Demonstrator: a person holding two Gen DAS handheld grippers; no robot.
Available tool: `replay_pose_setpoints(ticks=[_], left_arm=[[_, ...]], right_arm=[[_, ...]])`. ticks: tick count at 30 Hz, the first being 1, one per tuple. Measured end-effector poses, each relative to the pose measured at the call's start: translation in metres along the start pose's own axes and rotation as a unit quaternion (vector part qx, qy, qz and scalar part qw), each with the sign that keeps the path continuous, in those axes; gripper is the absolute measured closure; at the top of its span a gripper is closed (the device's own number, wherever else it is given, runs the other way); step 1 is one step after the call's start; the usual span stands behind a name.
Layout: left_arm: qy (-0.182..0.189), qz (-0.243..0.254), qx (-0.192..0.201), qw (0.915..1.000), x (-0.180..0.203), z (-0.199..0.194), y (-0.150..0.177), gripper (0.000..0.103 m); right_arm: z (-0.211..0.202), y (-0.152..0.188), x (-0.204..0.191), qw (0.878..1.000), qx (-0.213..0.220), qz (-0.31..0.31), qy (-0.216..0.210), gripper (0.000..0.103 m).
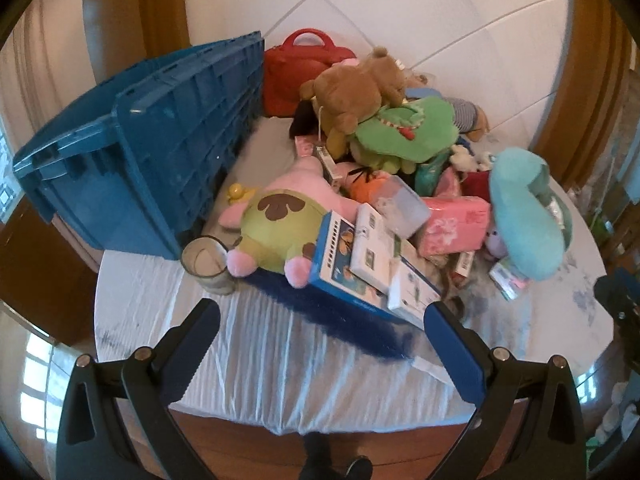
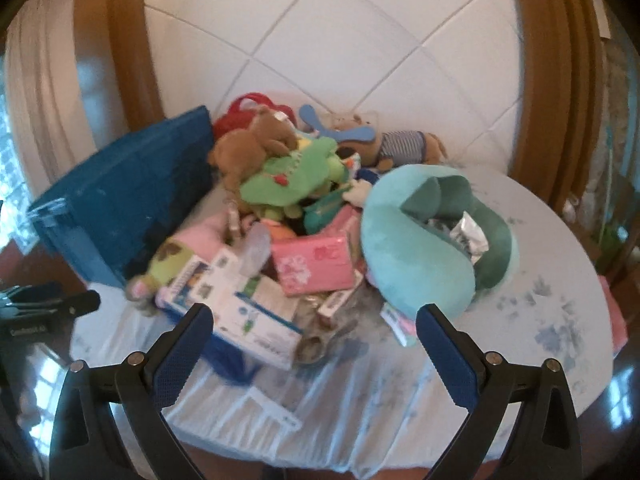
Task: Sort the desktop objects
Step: 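Reach both grippers to the teal neck pillow and grasp it together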
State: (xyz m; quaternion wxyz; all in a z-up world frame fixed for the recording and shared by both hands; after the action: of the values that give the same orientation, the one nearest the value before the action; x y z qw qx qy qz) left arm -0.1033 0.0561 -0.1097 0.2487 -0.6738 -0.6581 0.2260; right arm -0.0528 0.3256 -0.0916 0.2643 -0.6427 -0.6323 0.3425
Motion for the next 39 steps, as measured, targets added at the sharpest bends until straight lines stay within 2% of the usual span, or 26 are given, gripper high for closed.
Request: replay_pose_setpoints(ticks=[4,9,17,23,26,30,33,36,39], left_arm=[[0.016,0.011,-0.007,0.9998,0.001,0.034,-0.023,0.0],[0.036,0.052,-0.014,0.9979,0.014,0.075,-0.055,0.0],[0.074,0.106,-0.047,0.9905,0.061,0.128,-0.071,0.0],[0.076,0.113,-0.06,0.9888,0.095,0.148,-0.078,0.0],[0.065,0.098,-0.064,0.991,0.106,0.16,-0.082,0.0],[0.072,0.068,-0.076,0.9922,0.121,0.167,-0.09,0.0],[0.081,0.075,-0.052,0.9926,0.157,0.162,-0.104,0.0],[0.104,0.083,-0.049,0.9899,0.201,0.163,-0.111,0.0],[0.108,0.107,-0.052,0.987,0.246,0.167,-0.116,0.0]], right_arm=[[0.026,-0.006,0.008,0.999,-0.022,0.021,0.012,0.0],[0.063,-0.025,0.01,0.998,-0.045,0.034,0.04,0.0],[0.091,-0.026,0.031,0.993,-0.064,0.07,0.073,0.0],[0.105,-0.029,0.081,0.986,-0.077,0.1,0.106,0.0],[0.119,-0.038,0.096,0.987,-0.083,0.089,0.107,0.0],[0.138,-0.055,0.12,0.989,-0.089,0.064,0.1,0.0],[0.135,-0.066,0.15,0.99,-0.077,0.068,0.095,0.0],[0.127,-0.069,0.197,0.987,-0.07,0.099,0.105,0.0],[0.126,-0.067,0.243,0.982,-0.075,0.13,0.118,0.0]])
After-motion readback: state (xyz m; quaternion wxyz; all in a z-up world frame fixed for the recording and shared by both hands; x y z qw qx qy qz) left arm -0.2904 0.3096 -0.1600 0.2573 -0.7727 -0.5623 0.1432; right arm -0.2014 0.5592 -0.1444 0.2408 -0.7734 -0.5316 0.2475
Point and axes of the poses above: each gripper's, at about its wrist camera, not at the fingertips, and z roughly the way its jaws point, x to its right, y to its underside, the point moved 2 cm from there along z, roughly the way its jaws point
